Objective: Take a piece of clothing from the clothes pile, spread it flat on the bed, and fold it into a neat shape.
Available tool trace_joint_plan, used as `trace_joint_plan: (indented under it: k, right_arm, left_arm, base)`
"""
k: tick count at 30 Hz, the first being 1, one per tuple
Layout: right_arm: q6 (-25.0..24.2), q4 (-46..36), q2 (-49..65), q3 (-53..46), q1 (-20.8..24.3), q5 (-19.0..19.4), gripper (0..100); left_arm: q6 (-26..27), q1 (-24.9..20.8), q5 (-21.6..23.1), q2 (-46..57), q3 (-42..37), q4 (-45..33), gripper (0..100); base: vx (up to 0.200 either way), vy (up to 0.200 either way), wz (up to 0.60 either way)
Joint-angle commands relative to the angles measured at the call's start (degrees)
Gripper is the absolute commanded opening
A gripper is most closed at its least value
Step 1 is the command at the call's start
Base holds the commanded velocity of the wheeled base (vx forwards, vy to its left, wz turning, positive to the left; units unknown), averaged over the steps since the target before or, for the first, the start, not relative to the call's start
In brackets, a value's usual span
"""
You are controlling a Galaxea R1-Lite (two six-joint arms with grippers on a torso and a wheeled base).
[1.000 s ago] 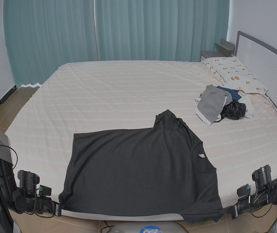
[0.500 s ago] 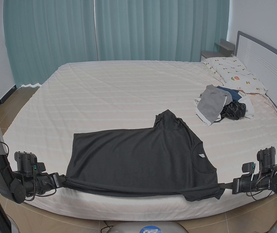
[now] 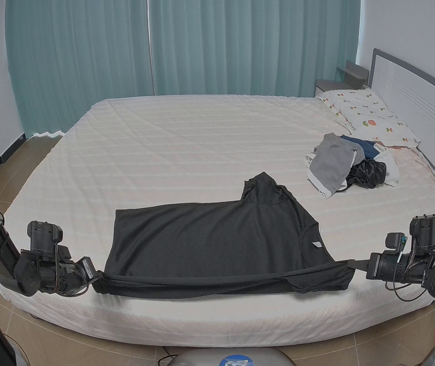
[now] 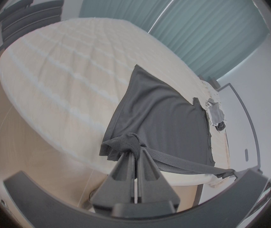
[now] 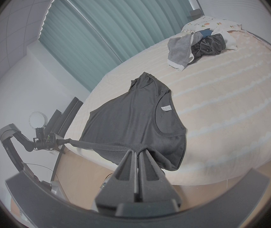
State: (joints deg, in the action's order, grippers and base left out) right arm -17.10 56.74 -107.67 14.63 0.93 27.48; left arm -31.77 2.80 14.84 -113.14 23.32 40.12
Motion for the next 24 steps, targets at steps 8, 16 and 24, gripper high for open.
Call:
trace_joint_plan:
  k: [8,16,24]
  right_arm:
    - [-1.00,1.62,-1.14,-0.57,-0.05,-0.14,0]
    - [-1.09,1.80,-4.04,1.19,-0.05,-0.58,0]
    - [-1.27,1.80,-8.88,4.88,-0.14,-0.76,0]
  left_arm:
    - [-7.96,-0.61,-0.33,2.66,15.70,-22.37,0]
    - [-13.06,-0.43,-0.33,-0.68,19.83,-22.89,0]
    - [-15.96,-0.52,0.37,-5.60,22.29,-22.37,0]
  base:
    - [0.000,0.000,0.00]
    - [0.000,0.000,0.00]
    - [0.000,0.000,0.00]
